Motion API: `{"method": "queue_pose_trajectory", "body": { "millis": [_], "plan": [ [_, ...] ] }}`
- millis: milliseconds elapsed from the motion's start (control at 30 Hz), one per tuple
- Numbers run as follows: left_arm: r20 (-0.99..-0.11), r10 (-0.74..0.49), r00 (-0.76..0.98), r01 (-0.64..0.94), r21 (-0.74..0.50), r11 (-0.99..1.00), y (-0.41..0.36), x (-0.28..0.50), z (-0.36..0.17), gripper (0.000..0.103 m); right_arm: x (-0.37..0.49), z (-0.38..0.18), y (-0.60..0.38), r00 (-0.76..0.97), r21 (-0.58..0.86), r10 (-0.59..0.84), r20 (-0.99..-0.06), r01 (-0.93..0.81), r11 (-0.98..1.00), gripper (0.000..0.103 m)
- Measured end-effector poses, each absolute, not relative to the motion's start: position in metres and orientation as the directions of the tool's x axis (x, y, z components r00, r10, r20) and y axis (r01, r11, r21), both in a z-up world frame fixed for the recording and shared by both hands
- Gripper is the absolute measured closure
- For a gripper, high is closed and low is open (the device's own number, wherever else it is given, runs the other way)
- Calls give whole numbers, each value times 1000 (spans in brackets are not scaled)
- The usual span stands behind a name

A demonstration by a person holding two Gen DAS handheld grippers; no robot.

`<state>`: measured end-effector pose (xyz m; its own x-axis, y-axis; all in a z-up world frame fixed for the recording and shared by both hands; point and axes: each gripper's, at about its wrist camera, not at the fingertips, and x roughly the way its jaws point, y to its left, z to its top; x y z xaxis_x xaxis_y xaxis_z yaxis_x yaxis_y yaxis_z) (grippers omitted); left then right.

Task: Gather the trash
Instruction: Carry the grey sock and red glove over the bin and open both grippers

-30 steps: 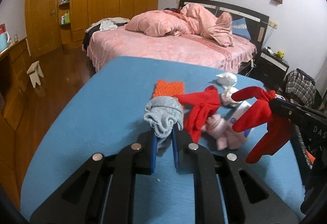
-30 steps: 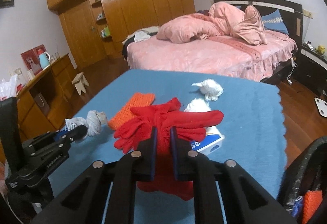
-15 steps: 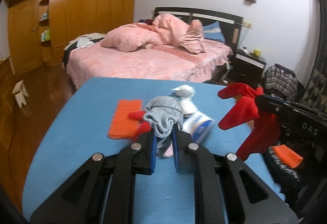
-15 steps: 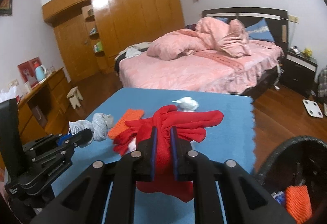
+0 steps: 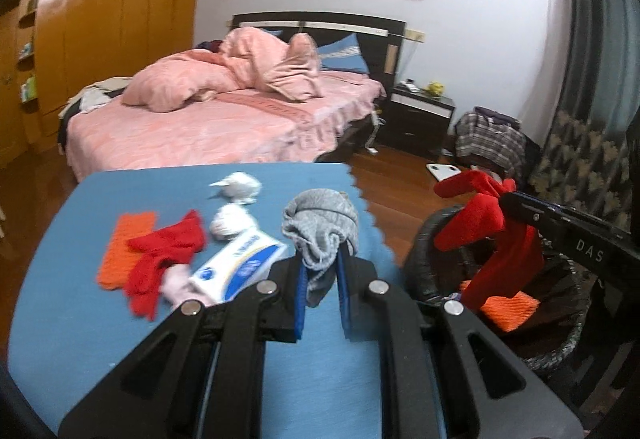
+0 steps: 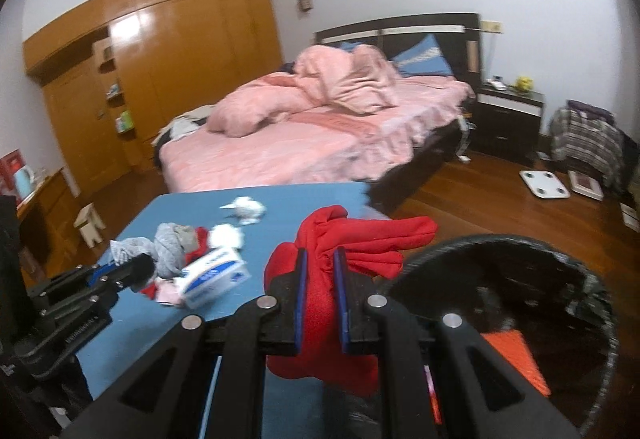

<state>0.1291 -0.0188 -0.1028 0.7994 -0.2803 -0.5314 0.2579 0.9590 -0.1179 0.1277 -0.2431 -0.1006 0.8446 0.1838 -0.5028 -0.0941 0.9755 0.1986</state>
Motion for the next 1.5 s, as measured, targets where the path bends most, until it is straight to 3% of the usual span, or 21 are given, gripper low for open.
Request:
{"method": "queue_pose_trajectory", "body": {
  "millis": [633, 700, 800, 833, 900, 967, 1067, 1133, 1267, 1500],
  "plan": [
    [-551, -515, 657, 526, -156, 836, -176, 149, -116, 90, 93, -127, -376, 831, 177, -45, -555, 171, 969, 90],
    [-559, -531, 637, 543, -163, 824, -186, 153, -119, 85, 91, -132, -384, 820, 170, -65, -568, 194, 966, 86],
    [-569, -545, 616, 557, -175, 812, -196, 155, -124, 64, 87, -139, -395, 808, 170, -96, -582, 236, 957, 70],
    [-570, -547, 613, 557, -179, 811, -196, 155, -126, 60, 85, -141, -398, 806, 170, -105, -582, 247, 954, 63],
    [-572, -544, 614, 557, -176, 812, -194, 155, -127, 58, 82, -143, -403, 804, 171, -113, -584, 258, 951, 60],
    [-575, -528, 625, 544, -165, 823, -186, 155, -128, 54, 80, -144, -404, 804, 170, -122, -581, 266, 949, 47],
    [-572, -494, 655, 503, -157, 850, -168, 155, -128, 40, 81, -143, -399, 810, 165, -123, -573, 261, 951, 15],
    [-568, -459, 683, 467, -144, 873, -151, 153, -128, 30, 82, -142, -392, 812, 163, -117, -571, 252, 954, 7],
    [-560, -390, 731, 401, -111, 910, -117, 151, -127, 22, 90, -141, -372, 816, 178, -77, -573, 216, 960, 6],
    [-560, -244, 792, 253, -63, 965, -42, 141, -130, 22, 115, -138, -313, 829, 211, 16, -559, 124, 970, 6]
  ]
}}
